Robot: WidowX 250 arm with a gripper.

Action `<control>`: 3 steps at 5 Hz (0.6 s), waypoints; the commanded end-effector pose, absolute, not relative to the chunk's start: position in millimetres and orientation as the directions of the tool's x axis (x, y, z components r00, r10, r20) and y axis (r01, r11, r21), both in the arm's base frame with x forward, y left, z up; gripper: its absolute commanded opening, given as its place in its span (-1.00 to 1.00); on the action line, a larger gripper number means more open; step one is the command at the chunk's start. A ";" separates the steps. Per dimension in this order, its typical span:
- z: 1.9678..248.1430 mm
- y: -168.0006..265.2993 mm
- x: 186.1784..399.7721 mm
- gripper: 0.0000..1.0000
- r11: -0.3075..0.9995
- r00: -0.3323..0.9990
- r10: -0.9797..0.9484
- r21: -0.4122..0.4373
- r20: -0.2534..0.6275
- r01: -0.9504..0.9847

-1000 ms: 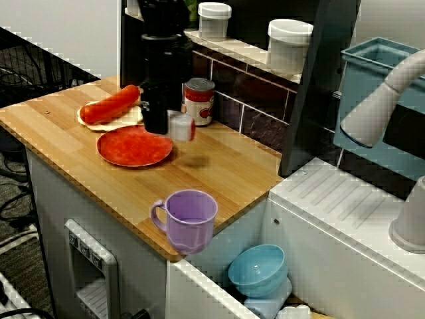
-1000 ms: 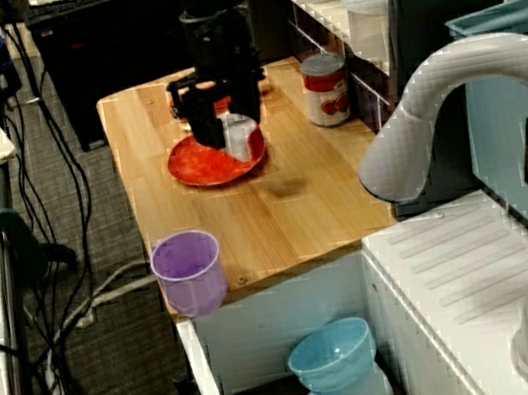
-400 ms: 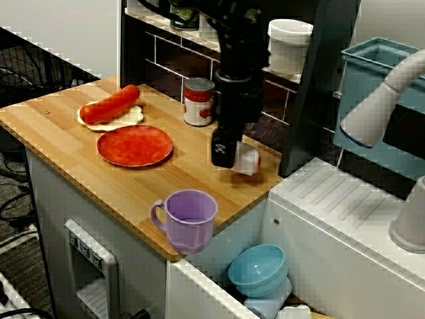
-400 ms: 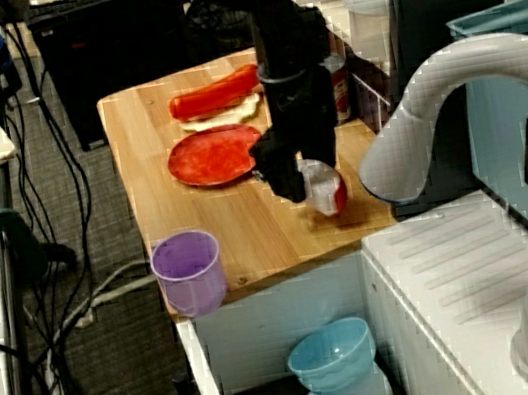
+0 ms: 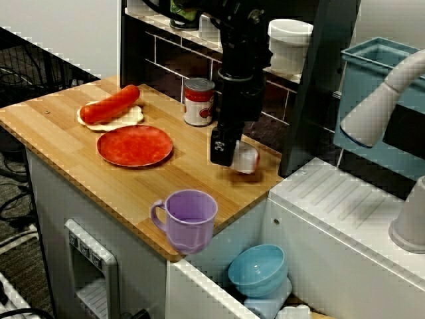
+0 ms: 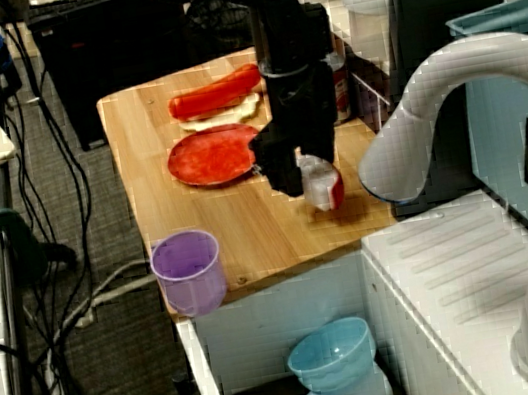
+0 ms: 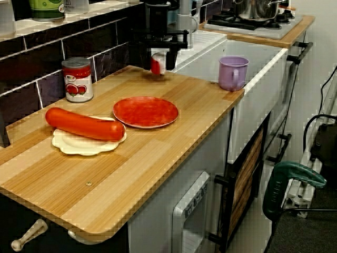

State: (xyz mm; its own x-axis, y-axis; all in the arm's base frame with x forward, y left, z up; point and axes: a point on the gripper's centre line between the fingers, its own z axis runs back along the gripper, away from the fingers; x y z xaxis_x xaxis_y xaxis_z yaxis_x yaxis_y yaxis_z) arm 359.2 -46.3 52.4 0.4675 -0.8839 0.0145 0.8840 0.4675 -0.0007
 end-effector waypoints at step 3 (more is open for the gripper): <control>79.7 -35.9 349.3 1.00 0.455 0.452 -0.889 0.049 0.068 0.889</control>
